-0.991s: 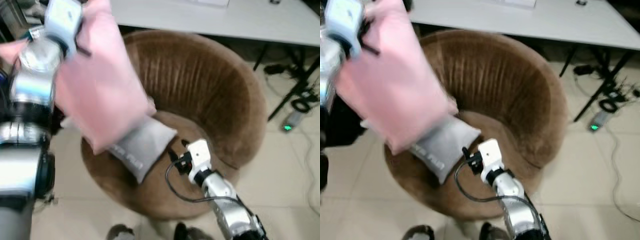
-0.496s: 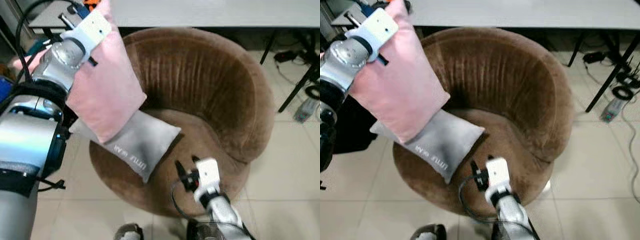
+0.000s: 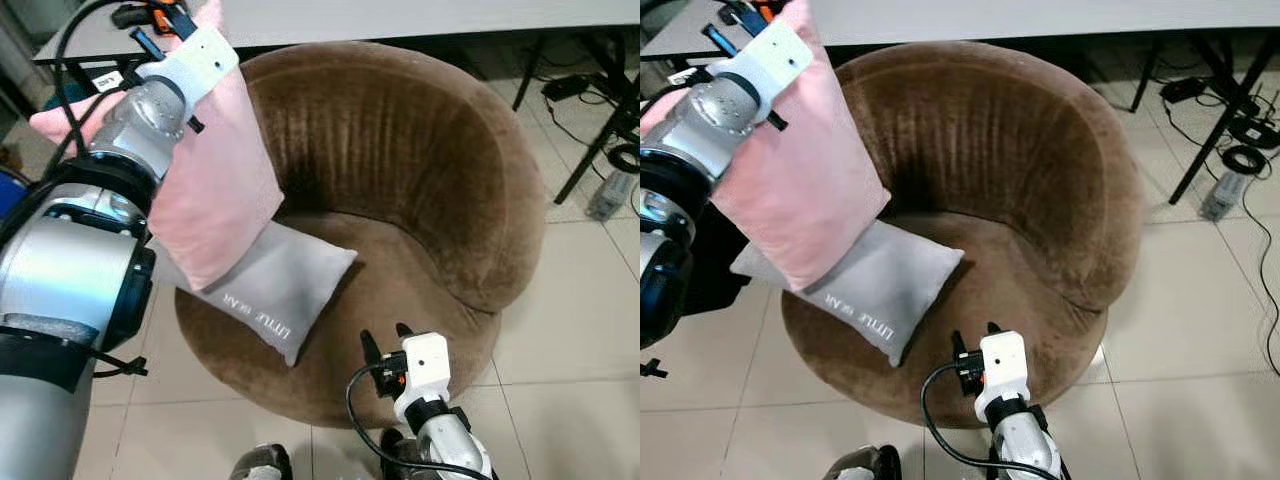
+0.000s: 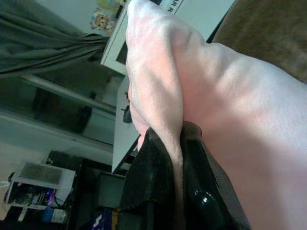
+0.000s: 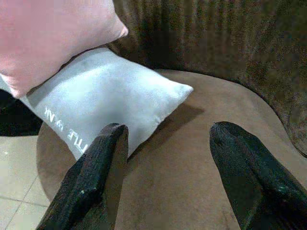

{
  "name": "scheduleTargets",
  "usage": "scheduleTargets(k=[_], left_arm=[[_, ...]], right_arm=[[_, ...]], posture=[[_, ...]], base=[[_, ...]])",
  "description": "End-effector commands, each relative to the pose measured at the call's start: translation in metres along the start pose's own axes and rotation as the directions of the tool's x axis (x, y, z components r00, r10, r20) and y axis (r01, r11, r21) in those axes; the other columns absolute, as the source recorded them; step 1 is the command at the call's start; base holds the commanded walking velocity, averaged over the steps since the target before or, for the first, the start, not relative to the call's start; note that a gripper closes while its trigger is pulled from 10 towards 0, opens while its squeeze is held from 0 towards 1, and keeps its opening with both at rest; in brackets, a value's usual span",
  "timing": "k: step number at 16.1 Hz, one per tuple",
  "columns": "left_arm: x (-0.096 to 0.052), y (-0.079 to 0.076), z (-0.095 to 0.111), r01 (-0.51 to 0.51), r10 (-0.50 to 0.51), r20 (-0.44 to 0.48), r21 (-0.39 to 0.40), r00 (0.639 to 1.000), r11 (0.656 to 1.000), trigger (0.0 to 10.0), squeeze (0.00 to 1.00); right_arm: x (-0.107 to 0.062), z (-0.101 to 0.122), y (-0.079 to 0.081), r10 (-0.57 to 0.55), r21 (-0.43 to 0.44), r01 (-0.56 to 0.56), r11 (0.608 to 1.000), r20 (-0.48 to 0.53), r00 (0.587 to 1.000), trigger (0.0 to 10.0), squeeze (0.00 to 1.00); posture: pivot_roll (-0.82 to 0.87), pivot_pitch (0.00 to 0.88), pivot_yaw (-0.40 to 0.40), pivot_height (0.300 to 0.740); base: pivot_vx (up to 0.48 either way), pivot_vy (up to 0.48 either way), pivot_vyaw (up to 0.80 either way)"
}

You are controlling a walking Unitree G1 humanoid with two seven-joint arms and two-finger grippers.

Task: Move the pillow to the sofa from floor

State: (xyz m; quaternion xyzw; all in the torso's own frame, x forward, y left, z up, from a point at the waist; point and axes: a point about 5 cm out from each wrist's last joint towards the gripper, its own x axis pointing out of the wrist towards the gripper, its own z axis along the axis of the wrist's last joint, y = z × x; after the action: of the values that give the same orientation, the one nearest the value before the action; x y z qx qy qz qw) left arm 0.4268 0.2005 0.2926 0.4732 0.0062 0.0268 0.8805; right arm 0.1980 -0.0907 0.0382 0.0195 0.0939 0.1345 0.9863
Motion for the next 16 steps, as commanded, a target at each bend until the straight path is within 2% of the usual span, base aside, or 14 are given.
scheduleTargets(k=[1,2,3,4,7,10,12,13,14,16], left_arm=[[0.0,0.008,-0.002,-0.024,0.023,-0.024,-0.039,0.999,0.999,10.0,0.0],[0.0,0.009,-0.003,-0.026,0.025,-0.027,-0.054,0.999,0.998,10.0,0.0],[0.0,0.018,0.003,-0.05,0.049,-0.01,-0.139,0.999,0.989,10.0,0.0],[0.0,0.027,0.013,-0.068,0.071,0.016,-0.158,0.997,0.985,10.0,0.0],[-0.001,0.045,0.055,-0.099,0.12,0.123,-0.17,0.985,0.981,10.0,0.0],[-0.004,0.053,0.081,-0.102,0.143,0.198,-0.203,0.97,0.974,10.0,0.0],[-0.004,0.037,0.095,-0.073,0.099,0.242,-0.112,0.965,0.991,10.0,0.0],[-0.002,0.016,0.096,-0.04,0.047,0.25,-0.034,0.967,0.999,10.0,0.0],[-0.001,0.007,0.095,-0.022,0.022,0.247,-0.003,0.969,1.0,10.0,0.0],[0.0,-0.043,0.074,0.117,-0.127,0.179,0.065,0.976,0.991,10.0,0.0]], right_arm=[[-0.001,0.0,0.006,0.011,0.001,-0.011,1.0,-0.016,1.0,10.0,0.0],[-0.001,0.0,0.006,0.01,0.001,-0.01,1.0,-0.017,1.0,10.0,0.0],[0.0,0.0,0.004,0.009,-0.002,-0.009,1.0,-0.019,1.0,10.0,0.0],[0.0,0.001,0.003,0.007,-0.003,-0.007,1.0,-0.021,1.0,10.0,0.0],[0.001,0.001,0.004,0.009,-0.007,-0.009,1.0,-0.023,1.0,10.0,0.0],[0.0,0.001,0.004,-0.009,0.001,0.009,1.0,-0.024,1.0,10.0,0.0],[-0.003,-0.001,0.007,-0.024,0.01,0.024,1.0,-0.027,0.999,10.0,0.0],[-0.007,-0.002,0.008,-0.037,0.014,0.037,0.999,-0.032,0.999,10.0,0.0],[-0.008,-0.002,0.008,-0.044,0.017,0.045,0.999,-0.034,0.998,10.0,0.0],[-0.022,-0.005,0.008,-0.081,0.026,0.083,0.996,-0.055,0.995,10.0,0.0]], posture=[[-0.2,0.159,0.129,0.74],[-0.2,0.159,0.129,0.74],[-0.2,0.157,0.124,0.74],[-0.19,0.158,0.124,0.74],[-0.2,0.159,0.131,0.74],[-0.22,0.162,0.147,0.74],[-0.24,0.174,0.166,0.74],[-0.27,0.188,0.175,0.74],[-0.28,0.192,0.176,0.74],[-0.33,0.23,0.182,0.74]], base=[[0.0,0.0,0.0],[0.0,0.0,0.0],[0.0,0.0,0.0],[0.0,0.0,0.0],[0.0,0.0,0.0],[0.0,0.0,0.0],[0.0,0.0,0.0],[0.0,0.0,0.0],[0.0,0.0,0.0],[0.0,0.0,0.0]])
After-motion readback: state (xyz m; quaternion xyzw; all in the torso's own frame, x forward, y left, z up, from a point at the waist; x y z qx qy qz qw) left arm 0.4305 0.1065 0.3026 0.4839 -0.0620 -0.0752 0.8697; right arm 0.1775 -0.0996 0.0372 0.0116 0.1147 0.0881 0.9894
